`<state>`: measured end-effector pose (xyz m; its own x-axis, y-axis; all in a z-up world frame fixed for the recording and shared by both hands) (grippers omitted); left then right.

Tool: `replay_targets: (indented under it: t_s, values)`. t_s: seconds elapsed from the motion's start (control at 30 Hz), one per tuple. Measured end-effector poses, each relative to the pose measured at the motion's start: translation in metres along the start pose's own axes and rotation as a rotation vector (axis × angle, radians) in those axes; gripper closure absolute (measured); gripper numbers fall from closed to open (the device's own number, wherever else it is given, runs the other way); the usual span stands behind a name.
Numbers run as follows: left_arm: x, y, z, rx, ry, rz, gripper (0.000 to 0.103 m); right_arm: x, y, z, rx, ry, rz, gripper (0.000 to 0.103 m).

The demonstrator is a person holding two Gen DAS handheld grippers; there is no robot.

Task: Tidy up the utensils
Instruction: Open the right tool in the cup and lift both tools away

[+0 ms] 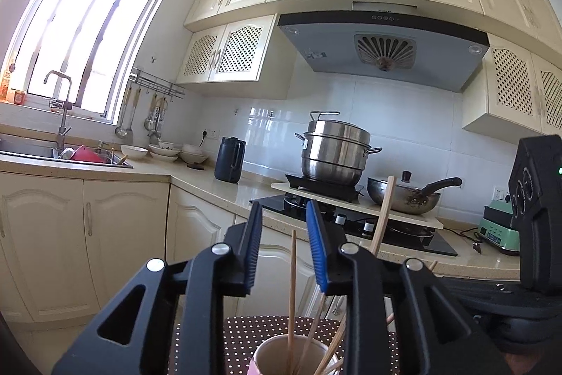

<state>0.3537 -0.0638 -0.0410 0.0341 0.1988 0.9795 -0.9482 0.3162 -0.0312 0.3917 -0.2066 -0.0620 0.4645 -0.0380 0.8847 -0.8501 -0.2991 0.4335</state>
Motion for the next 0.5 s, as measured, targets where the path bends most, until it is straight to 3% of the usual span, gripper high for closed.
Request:
replay_targets:
  t_s: [0.3,0.5]
  values:
    - [-0.01,0.01,-0.02,0.007,0.022,-0.119,0.055,-0.02,-0.013,-0.002,-0.011,-0.005,-0.069,0.096]
    - [-0.01,0.026,-0.025,-0.006,0.036,-0.166,0.049,-0.026,0.001,-0.004,-0.044,-0.009,-0.071,0.087]
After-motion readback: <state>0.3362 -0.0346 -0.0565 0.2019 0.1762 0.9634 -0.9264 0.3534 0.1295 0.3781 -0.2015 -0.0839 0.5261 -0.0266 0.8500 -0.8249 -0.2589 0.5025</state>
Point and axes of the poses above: each gripper's, at about its wrist camera, not at the fingertips, and y roughly against the way its jaws point, z to its right, x to its top, the point moved 6 cm from there along -y, roughly the way its jaws point, and after that the axes turned 9 degrees about -x, right-handed, at the moved point
